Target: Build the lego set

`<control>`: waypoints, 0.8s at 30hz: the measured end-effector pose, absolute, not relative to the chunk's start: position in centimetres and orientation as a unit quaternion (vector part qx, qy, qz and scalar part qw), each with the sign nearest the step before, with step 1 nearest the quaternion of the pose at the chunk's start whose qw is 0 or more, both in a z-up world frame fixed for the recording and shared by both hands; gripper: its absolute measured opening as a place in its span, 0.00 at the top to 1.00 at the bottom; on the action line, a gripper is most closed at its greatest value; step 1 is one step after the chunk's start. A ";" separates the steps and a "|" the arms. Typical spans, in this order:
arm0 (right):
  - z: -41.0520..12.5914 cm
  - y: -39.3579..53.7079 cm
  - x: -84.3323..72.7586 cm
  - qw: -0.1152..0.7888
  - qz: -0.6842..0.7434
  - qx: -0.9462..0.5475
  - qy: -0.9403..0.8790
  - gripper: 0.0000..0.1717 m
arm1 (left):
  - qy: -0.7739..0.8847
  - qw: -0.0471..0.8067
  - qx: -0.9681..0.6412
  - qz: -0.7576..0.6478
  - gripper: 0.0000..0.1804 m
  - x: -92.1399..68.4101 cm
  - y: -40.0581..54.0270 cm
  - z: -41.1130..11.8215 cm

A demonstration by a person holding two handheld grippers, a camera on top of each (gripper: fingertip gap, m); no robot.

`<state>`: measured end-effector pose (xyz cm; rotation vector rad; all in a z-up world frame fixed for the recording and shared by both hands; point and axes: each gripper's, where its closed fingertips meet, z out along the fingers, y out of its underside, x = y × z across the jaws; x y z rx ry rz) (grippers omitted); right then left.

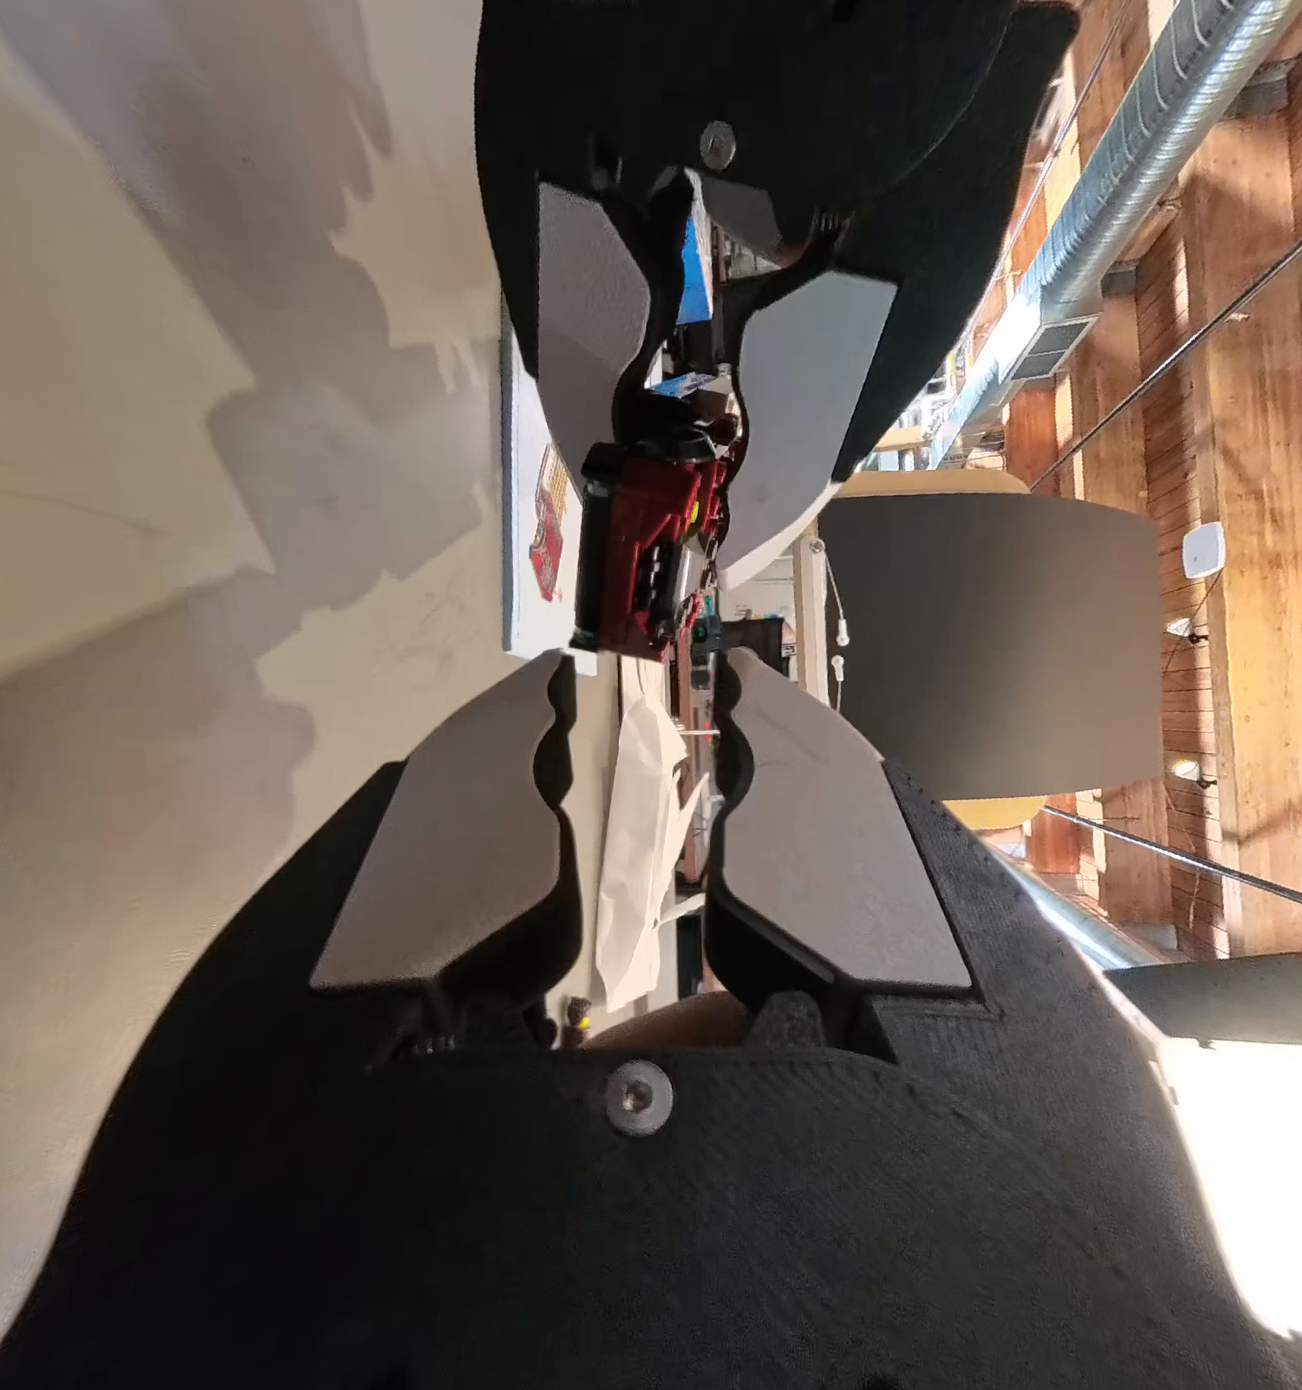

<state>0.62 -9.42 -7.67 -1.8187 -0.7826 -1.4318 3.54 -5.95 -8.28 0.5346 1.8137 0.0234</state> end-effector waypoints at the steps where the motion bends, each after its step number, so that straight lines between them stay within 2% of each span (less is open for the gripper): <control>1: -7.7 -9.4 0.6 0.340 -0.554 -0.696 -0.305 0.79 | 0.779 0.583 0.230 0.010 0.82 3.5 -6.0 -8.3; 9: -8.2 -9.2 0.0 0.332 -0.555 -0.687 -0.332 0.84 | 0.782 0.574 0.244 0.013 0.82 2.9 -6.3 -8.3; 24: -8.4 -9.0 -0.5 0.322 -0.561 -0.675 -0.355 0.84 | 0.783 0.562 0.263 0.030 0.82 2.5 -6.3 -8.4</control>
